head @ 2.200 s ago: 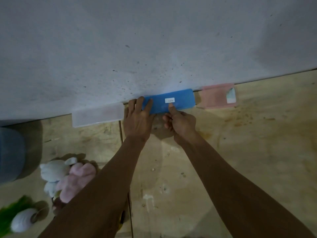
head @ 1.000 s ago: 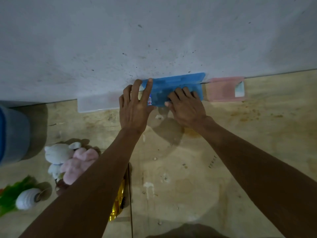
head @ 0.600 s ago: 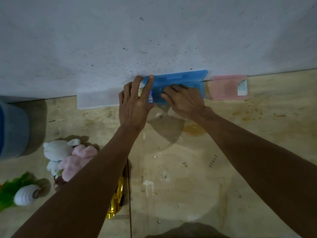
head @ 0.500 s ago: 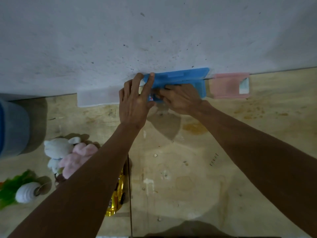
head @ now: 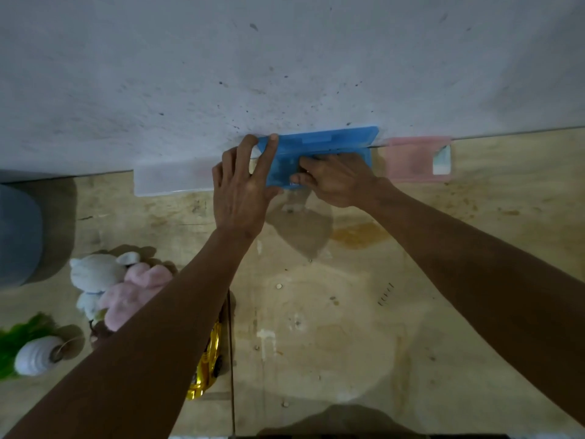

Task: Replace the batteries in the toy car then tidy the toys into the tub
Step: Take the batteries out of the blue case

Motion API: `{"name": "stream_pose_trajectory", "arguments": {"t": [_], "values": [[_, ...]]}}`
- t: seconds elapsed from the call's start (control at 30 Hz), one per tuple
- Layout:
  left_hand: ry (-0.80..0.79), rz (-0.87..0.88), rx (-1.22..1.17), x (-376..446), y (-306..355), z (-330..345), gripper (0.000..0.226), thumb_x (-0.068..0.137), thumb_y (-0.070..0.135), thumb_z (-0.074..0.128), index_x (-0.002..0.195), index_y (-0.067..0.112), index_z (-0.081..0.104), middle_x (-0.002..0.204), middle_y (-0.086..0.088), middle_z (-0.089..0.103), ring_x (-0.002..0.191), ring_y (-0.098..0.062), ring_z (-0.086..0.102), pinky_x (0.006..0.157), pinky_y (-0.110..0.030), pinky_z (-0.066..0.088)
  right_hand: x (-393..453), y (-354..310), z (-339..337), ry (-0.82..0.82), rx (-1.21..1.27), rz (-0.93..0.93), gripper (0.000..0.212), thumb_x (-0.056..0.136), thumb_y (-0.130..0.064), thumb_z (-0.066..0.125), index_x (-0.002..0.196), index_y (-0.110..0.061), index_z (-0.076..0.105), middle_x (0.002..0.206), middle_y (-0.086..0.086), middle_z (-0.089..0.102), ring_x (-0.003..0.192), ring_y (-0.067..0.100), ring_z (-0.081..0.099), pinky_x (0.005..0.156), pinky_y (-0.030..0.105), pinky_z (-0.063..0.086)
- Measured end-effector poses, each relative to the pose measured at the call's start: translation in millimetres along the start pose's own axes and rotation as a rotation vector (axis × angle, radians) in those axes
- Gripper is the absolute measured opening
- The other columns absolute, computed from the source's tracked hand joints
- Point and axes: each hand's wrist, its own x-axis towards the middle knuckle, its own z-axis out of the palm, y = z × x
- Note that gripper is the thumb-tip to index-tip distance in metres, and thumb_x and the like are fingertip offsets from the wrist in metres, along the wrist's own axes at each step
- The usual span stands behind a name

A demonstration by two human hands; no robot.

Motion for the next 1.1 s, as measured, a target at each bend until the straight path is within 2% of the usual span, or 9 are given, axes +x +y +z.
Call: {"name": "stream_pose_trajectory", "arguments": {"t": [0.17,0.27,0.33,0.4,0.47,0.53,0.63,0.77,1.1], "values": [[0.002,-0.013,-0.006,-0.2,2.2,-0.4,0.088,0.077,0.04,0.084,0.151,0.021,0.041,0.143,-0.018,0.051,0.117,-0.035,0.052,0.087,-0.046,0.047,-1.6,2.8,-3.0,0.01,0.026,-0.038,0.049,0.103,-0.05,0.039,0.112,-0.008,0.061,0.117,0.013,0.066,0.105,0.035,0.063,0.083,0.042,0.049],[-0.005,-0.014,-0.008,-0.1,3.2,-2.2,0.086,0.078,0.039,0.084,0.151,0.02,0.042,0.143,-0.018,0.051,0.117,-0.035,0.052,0.087,-0.046,0.047,-11.3,-1.1,-4.5,0.183,-0.074,-0.067,0.048,0.101,-0.048,0.046,0.099,-0.004,0.065,0.098,0.016,0.071,0.084,0.037,0.069,0.064,0.041,0.052],[-0.013,-0.015,-0.01,0.3,3.3,-2.9,0.086,0.078,0.037,0.085,0.15,0.02,0.042,0.143,-0.018,0.051,0.117,-0.036,0.053,0.087,-0.046,0.047,-26.7,-12.8,-5.0,0.319,-0.128,0.01,0.046,0.1,-0.049,0.045,0.093,-0.008,0.064,0.085,0.01,0.072,0.07,0.031,0.069,0.05,0.033,0.043],[-0.025,-0.024,-0.017,-0.1,3.8,-3.2,0.086,0.078,0.035,0.084,0.151,0.021,0.041,0.144,-0.018,0.05,0.118,-0.036,0.052,0.087,-0.047,0.047,-44.5,-30.5,5.0,0.32,-0.047,0.118,0.042,0.102,-0.049,0.043,0.095,-0.011,0.061,0.084,0.007,0.069,0.069,0.028,0.068,0.05,0.03,0.036],[-0.028,-0.031,-0.027,-0.9,3.9,-4.0,0.088,0.077,0.035,0.085,0.151,0.021,0.041,0.144,-0.018,0.05,0.117,-0.037,0.053,0.088,-0.047,0.046,-59.5,-47.2,23.3,0.285,0.006,0.207,0.042,0.102,-0.048,0.042,0.095,-0.011,0.06,0.084,0.008,0.067,0.072,0.029,0.066,0.05,0.032,0.04],[-0.024,-0.028,-0.026,-1.1,3.6,-5.4,0.089,0.076,0.037,0.086,0.151,0.021,0.041,0.144,-0.018,0.05,0.116,-0.037,0.054,0.088,-0.048,0.046,-67.4,-56.3,46.3,0.356,-0.038,0.224,0.041,0.1,-0.047,0.047,0.088,-0.01,0.062,0.078,0.008,0.064,0.068,0.028,0.063,0.045,0.033,0.043],[-0.04,-0.027,-0.016,0.0,4.1,-7.5,0.089,0.077,0.041,0.084,0.152,0.022,0.039,0.144,-0.016,0.049,0.116,-0.036,0.053,0.088,-0.048,0.046,-72.8,-60.1,71.4,0.39,-0.1,0.269,0.035,0.101,-0.042,0.049,0.089,-0.012,0.06,0.084,0.008,0.062,0.075,0.027,0.059,0.056,0.038,0.046],[-0.056,-0.036,-0.023,-1.2,5.9,-8.2,0.089,0.078,0.039,0.083,0.152,0.021,0.039,0.145,-0.017,0.047,0.117,-0.037,0.053,0.09,-0.049,0.046,-78.1,-63.5,78.8,0.419,-0.186,0.295,0.028,0.1,-0.041,0.051,0.092,-0.015,0.059,0.094,0.008,0.061,0.084,0.028,0.054,0.072,0.042,0.039],[-0.031,-0.031,-0.02,-1.7,6.6,-7.4,0.088,0.077,0.039,0.085,0.151,0.019,0.042,0.143,-0.018,0.05,0.116,-0.038,0.054,0.088,-0.049,0.046,-77.8,-63.2,78.1,0.401,-0.141,0.299,0.032,0.099,-0.045,0.05,0.1,-0.016,0.062,0.107,0.008,0.063,0.093,0.03,0.055,0.079,0.043,0.038]]}}
